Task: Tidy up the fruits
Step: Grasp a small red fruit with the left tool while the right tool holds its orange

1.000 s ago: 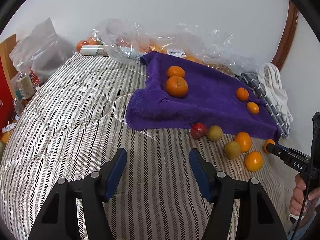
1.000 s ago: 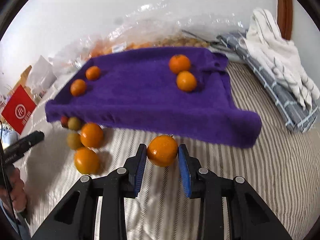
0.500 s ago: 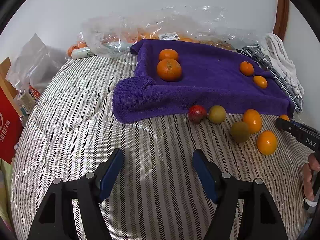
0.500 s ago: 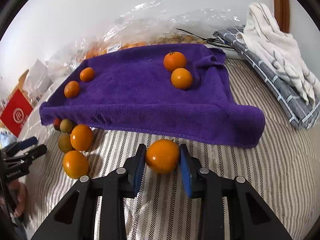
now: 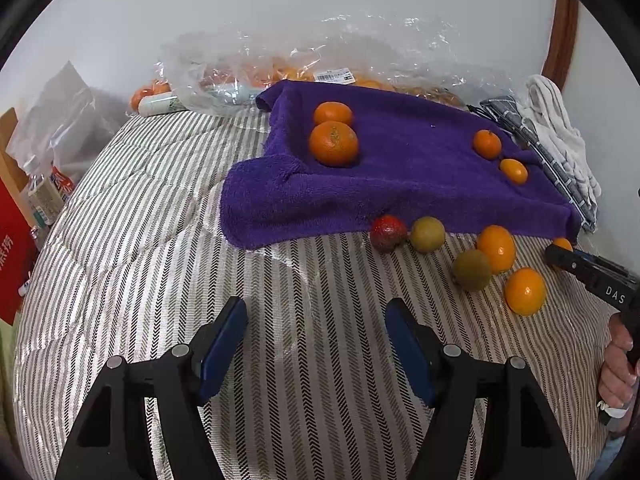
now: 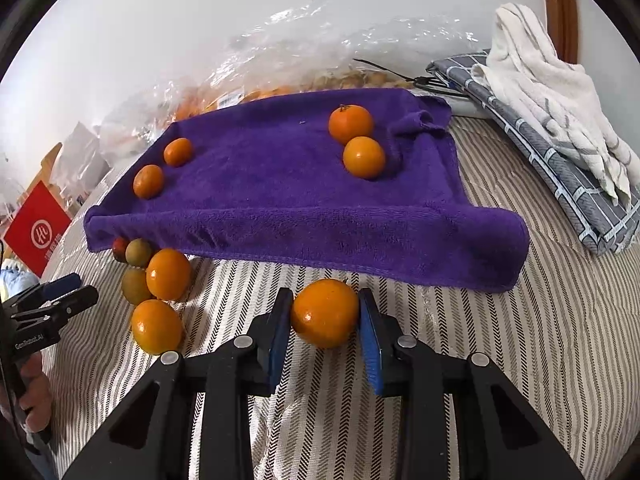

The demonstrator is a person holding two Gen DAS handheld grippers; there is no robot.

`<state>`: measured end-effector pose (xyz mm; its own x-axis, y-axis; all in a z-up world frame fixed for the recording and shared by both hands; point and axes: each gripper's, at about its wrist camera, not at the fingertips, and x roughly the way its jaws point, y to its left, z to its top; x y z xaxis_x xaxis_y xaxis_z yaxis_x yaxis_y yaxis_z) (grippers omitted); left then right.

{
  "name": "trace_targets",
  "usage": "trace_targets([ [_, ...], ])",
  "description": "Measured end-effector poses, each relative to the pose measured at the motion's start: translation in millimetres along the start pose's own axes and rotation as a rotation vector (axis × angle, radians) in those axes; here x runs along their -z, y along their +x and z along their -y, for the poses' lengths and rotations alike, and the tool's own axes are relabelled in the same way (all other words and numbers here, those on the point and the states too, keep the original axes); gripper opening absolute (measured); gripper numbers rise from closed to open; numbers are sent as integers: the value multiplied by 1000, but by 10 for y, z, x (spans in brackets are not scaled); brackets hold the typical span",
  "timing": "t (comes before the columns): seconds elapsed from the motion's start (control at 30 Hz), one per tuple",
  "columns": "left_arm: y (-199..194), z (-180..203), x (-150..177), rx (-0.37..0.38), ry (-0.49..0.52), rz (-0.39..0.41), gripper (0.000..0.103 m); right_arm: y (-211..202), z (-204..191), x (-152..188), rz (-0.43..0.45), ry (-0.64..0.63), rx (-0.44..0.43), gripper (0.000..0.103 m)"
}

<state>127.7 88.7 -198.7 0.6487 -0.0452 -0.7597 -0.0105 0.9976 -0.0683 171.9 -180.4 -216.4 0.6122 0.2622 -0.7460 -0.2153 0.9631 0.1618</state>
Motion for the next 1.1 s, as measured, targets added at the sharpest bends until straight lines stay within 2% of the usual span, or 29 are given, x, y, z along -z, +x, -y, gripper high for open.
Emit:
trace_targets([
  [0.2, -1, 63, 7, 21, 38, -3, 70, -71, -52, 17, 29, -31, -1, 32],
  [0.47, 1, 58, 12, 27, 34, -2, 70, -70, -34, 14, 25, -20, -10, 33],
  [0.7, 10, 80, 10, 14, 49, -4, 70, -93, -50, 11, 33, -26, -9, 32],
  [0.83, 20, 171, 22, -37, 96, -11, 70, -175, -27, 41, 54, -14, 9, 32],
  [0.97, -15, 132, 72, -34, 71, -15, 69, -337, -40, 159, 76, -41, 29, 32],
  [1.03, -25, 106, 87, -41, 59, -17, 72, -422, -47, 214, 84, -59, 37, 32],
  [1.1, -2, 68, 93, -70, 32, -32, 91, -509, -49, 262, 92, -74, 41, 32],
])
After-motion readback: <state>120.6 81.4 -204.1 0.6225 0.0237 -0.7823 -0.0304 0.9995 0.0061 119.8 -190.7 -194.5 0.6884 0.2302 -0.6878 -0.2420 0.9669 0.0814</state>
